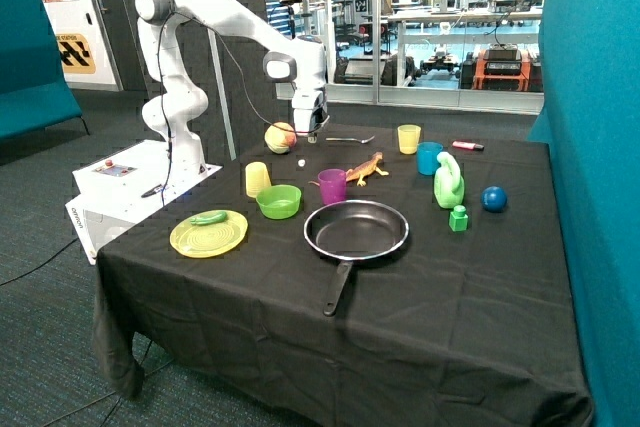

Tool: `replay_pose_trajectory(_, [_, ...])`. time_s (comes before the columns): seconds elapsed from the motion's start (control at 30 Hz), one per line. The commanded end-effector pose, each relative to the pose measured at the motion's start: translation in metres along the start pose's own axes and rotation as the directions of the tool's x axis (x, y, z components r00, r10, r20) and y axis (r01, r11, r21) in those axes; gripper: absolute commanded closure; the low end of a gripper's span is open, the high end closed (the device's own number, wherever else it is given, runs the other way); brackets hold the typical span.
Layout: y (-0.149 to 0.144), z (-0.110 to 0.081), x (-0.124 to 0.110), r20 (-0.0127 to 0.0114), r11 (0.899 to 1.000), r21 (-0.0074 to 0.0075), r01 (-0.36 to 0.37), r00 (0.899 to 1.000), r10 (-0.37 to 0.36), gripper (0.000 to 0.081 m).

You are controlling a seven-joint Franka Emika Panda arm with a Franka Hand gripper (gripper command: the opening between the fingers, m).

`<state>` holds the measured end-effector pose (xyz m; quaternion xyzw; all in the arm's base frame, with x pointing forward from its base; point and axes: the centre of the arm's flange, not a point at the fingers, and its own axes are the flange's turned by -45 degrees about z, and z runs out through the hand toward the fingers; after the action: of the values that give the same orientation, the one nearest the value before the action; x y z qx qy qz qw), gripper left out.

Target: Roll the dices in the bowl

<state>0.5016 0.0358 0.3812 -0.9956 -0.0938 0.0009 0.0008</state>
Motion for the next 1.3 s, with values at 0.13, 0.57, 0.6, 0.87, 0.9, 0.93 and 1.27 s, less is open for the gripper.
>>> replay_pose_trajectory(0.13, [0.058, -0.029, 0.001, -0.0017, 0.999, -0.0017, -0.051, 0.999, 0.051, 0.0808])
replay_pose_trajectory(0.57, [0.105, -0.045, 0.010, -0.0017, 0.996, -0.0016, -0.084, 0.996, 0.084, 0.0808])
replay_pose_trajectory(0.6, [0.108, -0.047, 0.010, -0.0018, 0.996, -0.0016, -0.088, 0.996, 0.088, 0.0808])
replay_pose_trajectory(0.87, [0.131, -0.051, 0.012, -0.0018, 0.994, -0.0016, -0.108, 0.994, 0.108, 0.0808])
replay_pose_trajectory(0.9, [0.134, -0.052, 0.013, -0.0018, 0.994, -0.0016, -0.109, 0.994, 0.109, 0.0808])
replay_pose_trajectory(0.93, [0.138, -0.052, 0.013, -0.0018, 0.993, -0.0016, -0.115, 0.993, 0.115, 0.0808])
replay_pose_trajectory(1.27, [0.167, -0.055, 0.003, -0.0019, 0.988, -0.0015, -0.155, 0.988, 0.155, 0.0808])
